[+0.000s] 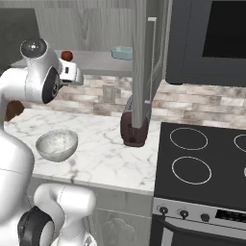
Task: Open the cabinet. Pick the banana and apple from the cabinet and place them into the bowl. Then close the cabinet.
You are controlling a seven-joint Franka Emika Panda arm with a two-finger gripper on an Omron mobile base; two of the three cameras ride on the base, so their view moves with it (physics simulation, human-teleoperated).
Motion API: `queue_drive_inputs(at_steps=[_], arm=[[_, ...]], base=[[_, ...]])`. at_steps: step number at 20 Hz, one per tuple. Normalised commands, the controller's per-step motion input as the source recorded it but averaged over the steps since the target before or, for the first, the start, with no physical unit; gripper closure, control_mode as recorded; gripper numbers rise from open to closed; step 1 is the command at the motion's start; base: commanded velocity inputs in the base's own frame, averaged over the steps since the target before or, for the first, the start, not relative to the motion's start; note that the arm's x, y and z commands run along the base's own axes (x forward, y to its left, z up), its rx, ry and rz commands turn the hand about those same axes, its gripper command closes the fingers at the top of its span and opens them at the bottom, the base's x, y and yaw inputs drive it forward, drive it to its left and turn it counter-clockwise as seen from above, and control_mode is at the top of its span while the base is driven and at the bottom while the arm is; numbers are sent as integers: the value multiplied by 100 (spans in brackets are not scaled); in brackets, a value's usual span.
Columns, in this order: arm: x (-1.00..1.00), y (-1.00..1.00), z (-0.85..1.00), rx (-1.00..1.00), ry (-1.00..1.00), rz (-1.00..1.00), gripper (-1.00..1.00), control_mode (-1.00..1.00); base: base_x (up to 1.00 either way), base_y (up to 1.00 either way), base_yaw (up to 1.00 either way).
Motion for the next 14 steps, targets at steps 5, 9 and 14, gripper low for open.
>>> queue_drive_inputs(at_steps=[5, 9, 14], arm=[[-69, 5, -13, -1, 13, 6, 100, -100], [-47, 23, -27, -6, 19, 3, 100, -100], [-16, 23, -33, -6, 19, 2, 100, -100]], base=[[0, 0, 0], [0, 0, 0], [0, 0, 0]])
